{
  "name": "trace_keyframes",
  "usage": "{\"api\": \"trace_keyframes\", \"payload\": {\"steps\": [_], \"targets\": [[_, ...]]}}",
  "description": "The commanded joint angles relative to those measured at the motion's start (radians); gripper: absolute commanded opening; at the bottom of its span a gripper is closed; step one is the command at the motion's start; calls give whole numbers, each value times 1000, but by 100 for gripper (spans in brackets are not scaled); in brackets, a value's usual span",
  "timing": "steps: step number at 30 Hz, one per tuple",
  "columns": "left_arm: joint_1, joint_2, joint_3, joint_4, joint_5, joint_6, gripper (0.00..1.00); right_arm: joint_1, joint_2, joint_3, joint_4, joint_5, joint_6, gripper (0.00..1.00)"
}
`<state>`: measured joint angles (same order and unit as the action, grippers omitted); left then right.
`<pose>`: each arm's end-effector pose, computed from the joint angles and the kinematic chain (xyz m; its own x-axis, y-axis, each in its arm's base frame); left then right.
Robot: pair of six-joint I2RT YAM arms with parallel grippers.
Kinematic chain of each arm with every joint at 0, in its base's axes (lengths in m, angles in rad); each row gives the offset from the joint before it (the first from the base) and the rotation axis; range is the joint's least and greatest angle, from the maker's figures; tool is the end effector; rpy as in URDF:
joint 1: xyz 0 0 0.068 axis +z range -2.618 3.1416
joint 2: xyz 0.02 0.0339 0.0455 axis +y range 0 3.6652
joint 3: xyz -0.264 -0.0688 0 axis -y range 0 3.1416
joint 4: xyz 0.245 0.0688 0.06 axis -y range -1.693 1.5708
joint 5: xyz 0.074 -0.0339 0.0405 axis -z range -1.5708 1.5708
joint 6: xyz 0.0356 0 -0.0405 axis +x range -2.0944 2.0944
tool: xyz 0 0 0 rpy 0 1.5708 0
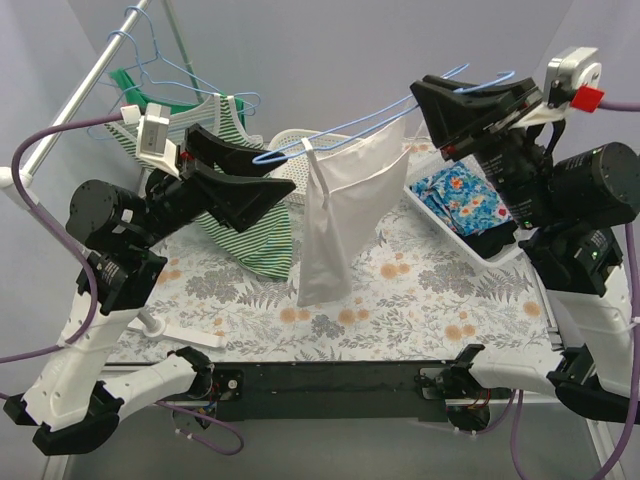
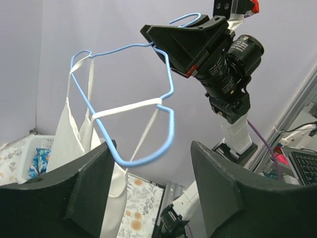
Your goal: Place the tank top on the hanger
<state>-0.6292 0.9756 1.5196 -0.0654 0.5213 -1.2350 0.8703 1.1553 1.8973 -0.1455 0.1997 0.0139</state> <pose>0.1057 -0.0989 0.5585 -0.6966 -0.5056 -0.5090 0.6375 -0.1106 -0.7625 0.0979 0.1052 0.6260 0.3531 0.4400 -0.8257 -0.6485 0.7512 0.1229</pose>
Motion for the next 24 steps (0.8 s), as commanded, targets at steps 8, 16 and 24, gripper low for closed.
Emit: {"api": "trace_keyframes", "payload": {"steps": [8, 16, 24], "targets": [[3, -97, -105, -171, 198, -60, 58, 10, -97, -325, 67, -220, 66, 1], [3, -181, -232, -211, 451, -67, 67, 10, -68, -284, 29, -56, 69, 1], [3, -278, -295, -272, 530, -63, 70, 9, -78, -290, 27, 53, 44, 1]]}}
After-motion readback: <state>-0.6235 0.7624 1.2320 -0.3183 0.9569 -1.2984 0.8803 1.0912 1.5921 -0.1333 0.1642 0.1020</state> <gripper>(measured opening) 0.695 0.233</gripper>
